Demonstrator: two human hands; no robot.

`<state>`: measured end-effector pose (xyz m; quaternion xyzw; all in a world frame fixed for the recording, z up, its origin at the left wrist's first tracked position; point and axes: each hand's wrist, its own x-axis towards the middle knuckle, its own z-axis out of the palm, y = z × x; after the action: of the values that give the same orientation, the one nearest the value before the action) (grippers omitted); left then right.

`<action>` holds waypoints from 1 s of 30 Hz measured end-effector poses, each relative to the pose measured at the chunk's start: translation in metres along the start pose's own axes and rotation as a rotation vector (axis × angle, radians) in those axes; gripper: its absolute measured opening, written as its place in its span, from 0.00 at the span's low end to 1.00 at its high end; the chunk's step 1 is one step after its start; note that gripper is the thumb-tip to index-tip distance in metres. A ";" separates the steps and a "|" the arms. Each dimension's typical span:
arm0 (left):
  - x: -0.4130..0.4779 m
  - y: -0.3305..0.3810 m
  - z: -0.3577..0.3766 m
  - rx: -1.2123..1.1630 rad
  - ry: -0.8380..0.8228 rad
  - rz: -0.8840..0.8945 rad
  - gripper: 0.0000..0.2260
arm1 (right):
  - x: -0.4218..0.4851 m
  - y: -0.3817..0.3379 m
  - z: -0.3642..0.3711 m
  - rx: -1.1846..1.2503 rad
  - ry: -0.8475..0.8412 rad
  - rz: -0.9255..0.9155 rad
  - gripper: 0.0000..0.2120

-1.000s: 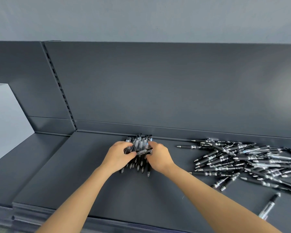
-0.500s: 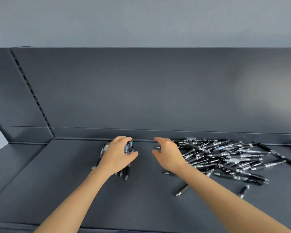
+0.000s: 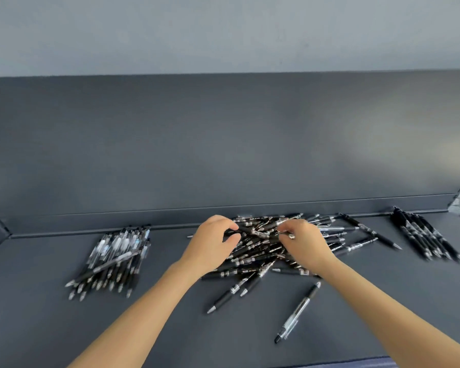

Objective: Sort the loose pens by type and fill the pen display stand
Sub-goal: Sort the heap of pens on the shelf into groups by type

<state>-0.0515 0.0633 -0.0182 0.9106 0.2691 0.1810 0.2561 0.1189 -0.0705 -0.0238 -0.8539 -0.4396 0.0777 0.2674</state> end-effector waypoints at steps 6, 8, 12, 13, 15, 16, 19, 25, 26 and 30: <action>0.028 0.048 0.040 0.070 -0.074 0.107 0.12 | 0.006 0.064 -0.028 -0.150 -0.016 0.046 0.14; 0.036 0.060 0.053 0.097 -0.111 0.119 0.13 | 0.009 0.082 -0.033 -0.200 -0.045 0.029 0.14; 0.051 0.068 0.074 0.233 -0.205 0.119 0.15 | 0.008 0.101 -0.036 -0.290 -0.136 -0.018 0.13; 0.054 0.068 0.078 0.281 -0.228 0.114 0.15 | 0.009 0.104 -0.037 -0.309 -0.158 -0.017 0.14; 0.057 0.066 0.084 0.376 -0.259 0.111 0.14 | 0.010 0.108 -0.039 -0.328 -0.195 -0.009 0.15; 0.058 0.065 0.086 0.423 -0.259 0.121 0.14 | 0.012 0.109 -0.040 -0.326 -0.211 -0.009 0.15; 0.057 0.066 0.089 0.493 -0.219 0.139 0.14 | 0.016 0.113 -0.042 -0.296 -0.235 -0.006 0.13; 0.054 0.068 0.087 0.371 -0.183 0.074 0.15 | 0.021 0.116 -0.048 -0.165 -0.272 0.015 0.10; 0.054 0.066 0.087 0.340 -0.175 0.065 0.15 | 0.022 0.117 -0.047 -0.148 -0.261 0.008 0.09; 0.052 0.065 0.083 0.079 -0.115 -0.013 0.10 | 0.020 0.119 -0.050 0.005 -0.068 -0.026 0.05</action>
<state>0.0539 0.0156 -0.0383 0.9272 0.2665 0.1161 0.2362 0.2338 -0.1307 -0.0421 -0.8444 -0.4593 0.1044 0.2553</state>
